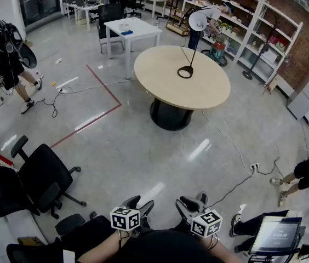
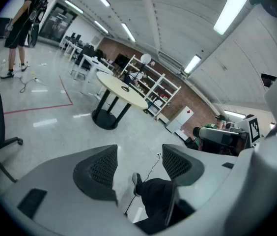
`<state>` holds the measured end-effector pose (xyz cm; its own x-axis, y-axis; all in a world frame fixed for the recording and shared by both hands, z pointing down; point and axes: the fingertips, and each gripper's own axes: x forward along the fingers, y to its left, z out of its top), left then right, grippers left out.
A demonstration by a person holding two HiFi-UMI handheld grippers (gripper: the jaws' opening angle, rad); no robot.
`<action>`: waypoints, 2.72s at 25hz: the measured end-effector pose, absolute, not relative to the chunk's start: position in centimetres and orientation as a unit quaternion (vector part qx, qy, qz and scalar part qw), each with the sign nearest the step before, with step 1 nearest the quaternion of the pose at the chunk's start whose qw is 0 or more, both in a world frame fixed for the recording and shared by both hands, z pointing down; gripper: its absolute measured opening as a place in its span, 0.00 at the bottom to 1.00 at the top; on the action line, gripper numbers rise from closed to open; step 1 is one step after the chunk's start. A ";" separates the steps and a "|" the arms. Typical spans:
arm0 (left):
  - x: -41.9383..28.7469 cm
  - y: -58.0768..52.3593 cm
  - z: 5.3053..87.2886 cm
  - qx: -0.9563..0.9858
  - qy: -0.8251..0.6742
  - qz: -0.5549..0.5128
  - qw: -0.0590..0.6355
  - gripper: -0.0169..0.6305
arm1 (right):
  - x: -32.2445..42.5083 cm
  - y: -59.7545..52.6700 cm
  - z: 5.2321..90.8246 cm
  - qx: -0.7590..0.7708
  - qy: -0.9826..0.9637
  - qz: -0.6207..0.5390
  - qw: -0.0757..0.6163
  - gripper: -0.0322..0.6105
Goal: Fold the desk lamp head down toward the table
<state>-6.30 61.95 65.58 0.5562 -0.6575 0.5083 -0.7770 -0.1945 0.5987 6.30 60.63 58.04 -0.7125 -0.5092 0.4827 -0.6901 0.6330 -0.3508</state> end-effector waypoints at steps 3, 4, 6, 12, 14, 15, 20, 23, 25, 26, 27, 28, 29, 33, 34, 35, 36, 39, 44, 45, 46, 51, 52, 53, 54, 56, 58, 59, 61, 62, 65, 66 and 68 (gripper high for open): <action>-6.0 60.0 66.4 0.777 -0.455 0.078 0.427 0.49 | 6.3 59.0 58.7 0.336 -0.888 0.255 0.183 0.19; -6.0 59.6 66.8 0.777 -0.454 0.081 0.429 0.49 | 6.5 58.7 58.9 0.336 -0.887 0.254 0.186 0.19; -5.9 59.0 67.4 0.771 -0.456 0.081 0.436 0.49 | 7.0 58.1 59.0 0.338 -0.886 0.253 0.191 0.19; -5.4 56.2 63.8 0.777 -0.476 0.063 0.408 0.48 | 7.5 54.7 58.1 0.340 -0.889 0.266 0.152 0.19; -5.2 55.9 62.6 0.778 -0.489 0.065 0.389 0.49 | 7.4 53.6 57.2 0.335 -0.897 0.257 0.131 0.19; -5.0 55.7 62.4 0.778 -0.494 0.069 0.382 0.48 | 7.7 53.1 56.7 0.336 -0.900 0.250 0.120 0.19; -2.2 54.8 61.6 0.785 -0.494 0.092 0.362 0.49 | 12.1 51.7 56.5 0.362 -0.890 0.268 0.069 0.19; 0.5 55.0 61.3 0.792 -0.483 0.103 0.359 0.49 | 14.3 51.7 57.3 0.372 -0.878 0.298 0.054 0.19; 1.7 54.9 61.0 0.790 -0.482 0.109 0.362 0.49 | 15.4 51.6 56.9 0.368 -0.880 0.297 0.052 0.19; 2.0 54.7 60.9 0.787 -0.484 0.109 0.367 0.48 | 15.8 51.4 56.5 0.364 -0.882 0.294 0.053 0.19; 2.3 54.5 60.8 0.783 -0.488 0.107 0.372 0.48 | 16.2 51.2 56.3 0.361 -0.884 0.292 0.054 0.19; 2.6 54.5 60.7 0.779 -0.490 0.107 0.376 0.49 | 16.6 51.1 56.1 0.358 -0.885 0.293 0.055 0.19; 3.0 54.5 60.7 0.777 -0.492 0.107 0.379 0.49 | 17.0 51.0 56.2 0.357 -0.884 0.296 0.055 0.19; 3.9 54.7 60.8 0.779 -0.493 0.114 0.370 0.49 | 17.9 51.0 56.7 0.355 -0.882 0.305 0.051 0.19; 3.9 54.7 60.9 0.780 -0.494 0.115 0.367 0.48 | 17.8 51.0 56.8 0.354 -0.883 0.304 0.051 0.19; 3.9 54.8 61.1 0.780 -0.495 0.116 0.365 0.49 | 17.7 51.1 57.1 0.353 -0.884 0.303 0.051 0.19; 3.9 54.8 61.3 0.780 -0.496 0.116 0.363 0.49 | 17.7 51.1 57.3 0.351 -0.885 0.302 0.052 0.19; 4.9 54.8 61.2 0.779 -0.499 0.119 0.360 0.49 | 18.4 51.0 57.1 0.345 -0.888 0.300 0.055 0.19; 6.0 54.5 60.9 0.779 -0.505 0.119 0.352 0.49 | 19.6 50.5 57.0 0.340 -0.892 0.294 0.054 0.19; 6.4 54.4 60.9 0.780 -0.505 0.120 0.350 0.49 | 19.9 50.4 57.0 0.339 -0.892 0.294 0.053 0.19; 6.7 54.4 60.9 0.780 -0.506 0.121 0.348 0.49 | 20.2 50.4 57.0 0.339 -0.892 0.294 0.053 0.19; 7.5 55.0 61.5 0.779 -0.511 0.126 0.342 0.48 | 20.9 50.7 57.8 0.331 -0.895 0.294 0.049 0.19; 7.7 55.2 61.6 0.778 -0.511 0.127 0.343 0.48 | 21.0 50.8 58.0 0.330 -0.895 0.296 0.048 0.19; 7.8 55.5 61.7 0.777 -0.512 0.129 0.343 0.49 | 21.1 51.0 58.2 0.328 -0.895 0.299 0.047 0.19; 8.0 55.9 61.9 0.776 -0.512 0.130 0.344 0.49 | 21.2 51.2 58.4 0.326 -0.895 0.302 0.047 0.19; 8.2 56.6 62.2 0.773 -0.513 0.134 0.348 0.49 | 21.2 51.6 58.9 0.320 -0.894 0.309 0.047 0.19; 8.3 57.2 62.4 0.768 -0.517 0.137 0.353 0.49 | 21.3 52.0 59.2 0.313 -0.894 0.318 0.050 0.19; 8.3 57.4 62.4 0.764 -0.520 0.138 0.357 0.49 | 21.3 52.1 59.4 0.309 -0.894 0.321 0.051 0.19; 8.2 57.6 62.6 0.756 -0.525 0.140 0.365 0.49 | 21.2 52.1 59.5 0.303 -0.893 0.328 0.055 0.19; 8.1 57.6 62.7 0.753 -0.526 0.140 0.368 0.48 | 21.1 52.0 59.7 0.302 -0.892 0.331 0.056 0.19; 7.8 57.1 63.2 0.752 -0.524 0.142 0.374 0.49 | 20.7 51.4 60.2 0.301 -0.890 0.335 0.062 0.19; 7.7 56.8 63.4 0.753 -0.522 0.144 0.374 0.49 | 20.5 51.1 60.3 0.302 -0.890 0.335 0.064 0.19; 7.5 55.9 63.7 0.756 -0.518 0.144 0.375 0.48 | 20.1 50.4 60.5 0.305 -0.889 0.336 0.067 0.19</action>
